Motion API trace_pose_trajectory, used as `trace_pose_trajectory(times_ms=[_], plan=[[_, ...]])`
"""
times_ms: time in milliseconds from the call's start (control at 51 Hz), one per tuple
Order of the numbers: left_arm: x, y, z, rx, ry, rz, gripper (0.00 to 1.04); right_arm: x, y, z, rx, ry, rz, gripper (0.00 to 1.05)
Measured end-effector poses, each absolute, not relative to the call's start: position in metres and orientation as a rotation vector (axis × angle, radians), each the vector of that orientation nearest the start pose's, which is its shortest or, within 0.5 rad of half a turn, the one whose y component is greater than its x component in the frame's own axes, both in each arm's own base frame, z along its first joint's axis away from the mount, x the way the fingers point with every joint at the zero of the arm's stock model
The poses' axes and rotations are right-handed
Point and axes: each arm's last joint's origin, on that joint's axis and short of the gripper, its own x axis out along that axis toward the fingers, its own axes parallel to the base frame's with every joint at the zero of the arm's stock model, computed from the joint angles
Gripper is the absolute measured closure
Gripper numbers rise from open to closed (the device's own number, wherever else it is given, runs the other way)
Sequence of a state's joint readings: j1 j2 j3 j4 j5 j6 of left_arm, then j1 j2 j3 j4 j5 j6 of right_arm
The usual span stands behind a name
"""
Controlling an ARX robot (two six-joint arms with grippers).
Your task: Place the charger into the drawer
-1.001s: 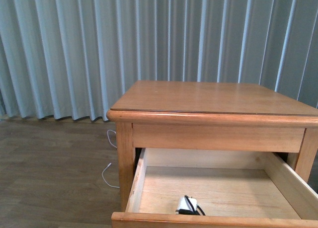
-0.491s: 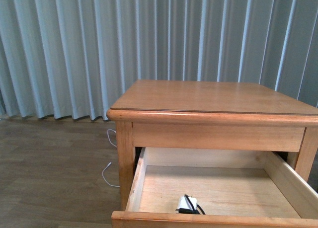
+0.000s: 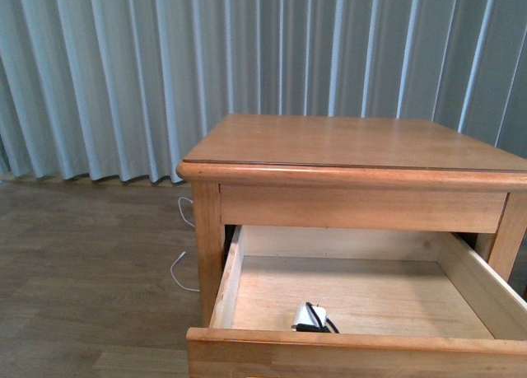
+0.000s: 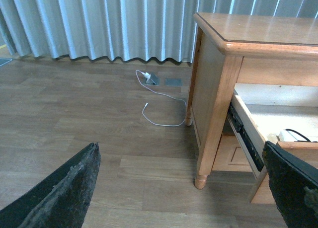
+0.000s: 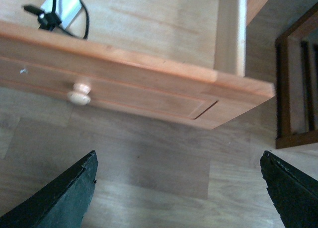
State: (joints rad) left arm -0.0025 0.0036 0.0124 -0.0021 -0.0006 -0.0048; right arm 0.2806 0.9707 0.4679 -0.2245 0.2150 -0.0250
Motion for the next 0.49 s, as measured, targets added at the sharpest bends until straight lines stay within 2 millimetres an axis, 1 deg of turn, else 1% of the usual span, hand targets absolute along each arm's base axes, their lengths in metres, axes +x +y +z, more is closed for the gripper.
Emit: trace_pose_trajectory(times_ms=[177,491], plan=[[0.097,0.000,0.167,-0.005,-0.007,-0.002,0.06,0.190,0.056,0.182,-0.188,0.790,0.106,0.08],[0.097,0.000,0.167,-0.005,-0.007,-0.002,0.06,0.227,0.076,0.173,-0.155,0.841,0.091,0.08]])
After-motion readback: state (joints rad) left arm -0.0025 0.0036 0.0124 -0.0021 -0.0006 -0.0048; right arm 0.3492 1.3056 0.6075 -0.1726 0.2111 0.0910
